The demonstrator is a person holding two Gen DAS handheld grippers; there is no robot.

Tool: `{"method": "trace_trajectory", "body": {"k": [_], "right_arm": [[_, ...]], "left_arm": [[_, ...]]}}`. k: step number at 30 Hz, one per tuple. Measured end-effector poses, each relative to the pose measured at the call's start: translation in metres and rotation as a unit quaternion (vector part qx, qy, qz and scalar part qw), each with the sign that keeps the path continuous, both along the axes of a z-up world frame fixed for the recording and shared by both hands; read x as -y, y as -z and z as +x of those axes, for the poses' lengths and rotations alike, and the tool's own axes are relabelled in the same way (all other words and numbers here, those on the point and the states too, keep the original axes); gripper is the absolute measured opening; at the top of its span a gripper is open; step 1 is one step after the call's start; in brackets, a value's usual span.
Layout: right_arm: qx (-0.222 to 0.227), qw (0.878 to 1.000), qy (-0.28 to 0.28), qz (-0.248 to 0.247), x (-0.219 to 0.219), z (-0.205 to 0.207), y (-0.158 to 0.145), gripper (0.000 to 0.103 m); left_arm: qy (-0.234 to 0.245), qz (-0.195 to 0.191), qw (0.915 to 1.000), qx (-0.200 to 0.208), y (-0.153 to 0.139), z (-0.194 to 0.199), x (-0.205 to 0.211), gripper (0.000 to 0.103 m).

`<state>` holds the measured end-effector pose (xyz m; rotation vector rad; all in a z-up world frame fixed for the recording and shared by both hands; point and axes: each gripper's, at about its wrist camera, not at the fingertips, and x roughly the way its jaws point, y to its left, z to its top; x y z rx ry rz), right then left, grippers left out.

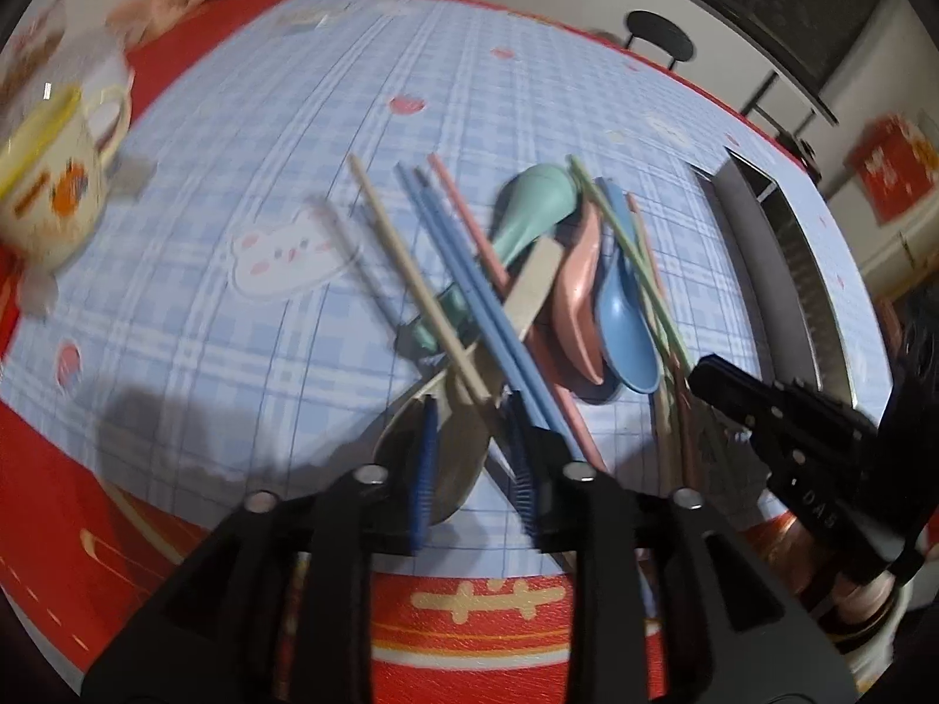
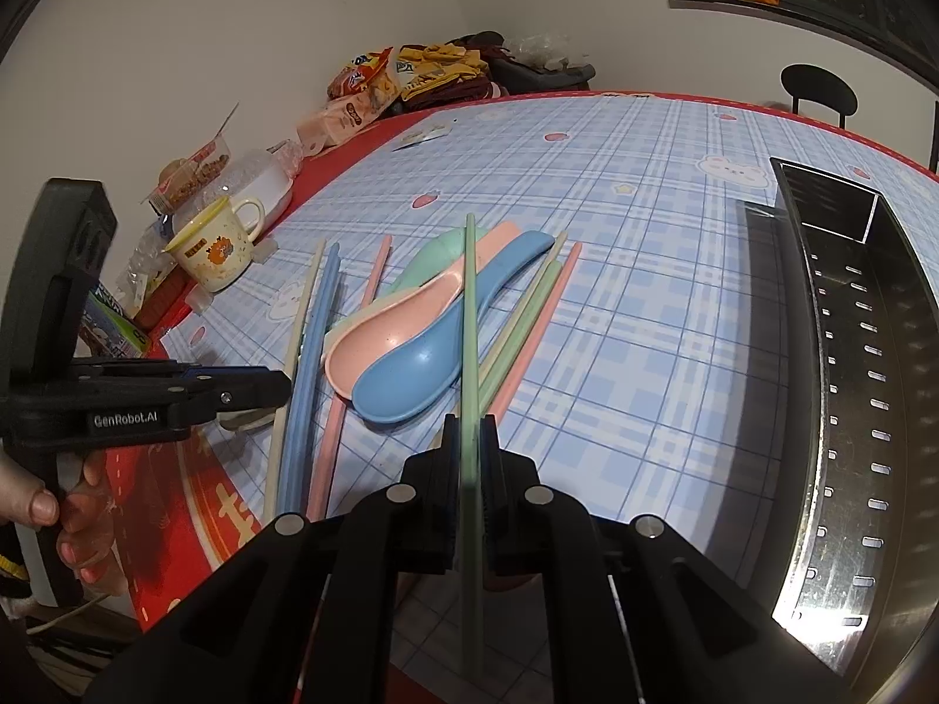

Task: Organize utensils
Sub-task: 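Close the left tool on the beige chopstick, then lift both chopsticks and carry them over the steel drainer basket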

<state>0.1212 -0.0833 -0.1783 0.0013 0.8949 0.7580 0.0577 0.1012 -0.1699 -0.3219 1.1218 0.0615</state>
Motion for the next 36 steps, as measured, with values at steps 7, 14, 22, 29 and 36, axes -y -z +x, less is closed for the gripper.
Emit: {"method": "trace_trajectory", "body": {"k": [7, 14, 22, 29, 36], "right_arm": [[-0.001, 1.000, 0.000, 0.004, 0.001, -0.001, -0.001, 0.007], [-0.004, 1.000, -0.002, 0.005, 0.001, 0.000, 0.000, 0.007], [-0.010, 1.000, -0.002, -0.001, -0.002, 0.002, 0.002, 0.007], [-0.018, 1.000, 0.003, -0.011, -0.004, 0.006, 0.006, 0.007], [-0.013, 1.000, 0.002, -0.025, -0.010, 0.007, 0.006, 0.010]], "left_arm": [[0.001, 0.004, 0.9999, -0.010, 0.004, 0.005, 0.003, 0.020], [0.025, 0.030, 0.9992, 0.009, 0.001, 0.000, 0.012, 0.010], [0.019, 0.004, 0.9981, 0.058, -0.010, -0.014, 0.006, 0.010], [0.034, -0.011, 0.9951, 0.093, -0.014, -0.023, 0.010, 0.010], [0.055, -0.050, 0.9895, 0.124, -0.013, -0.025, 0.017, 0.010]]}}
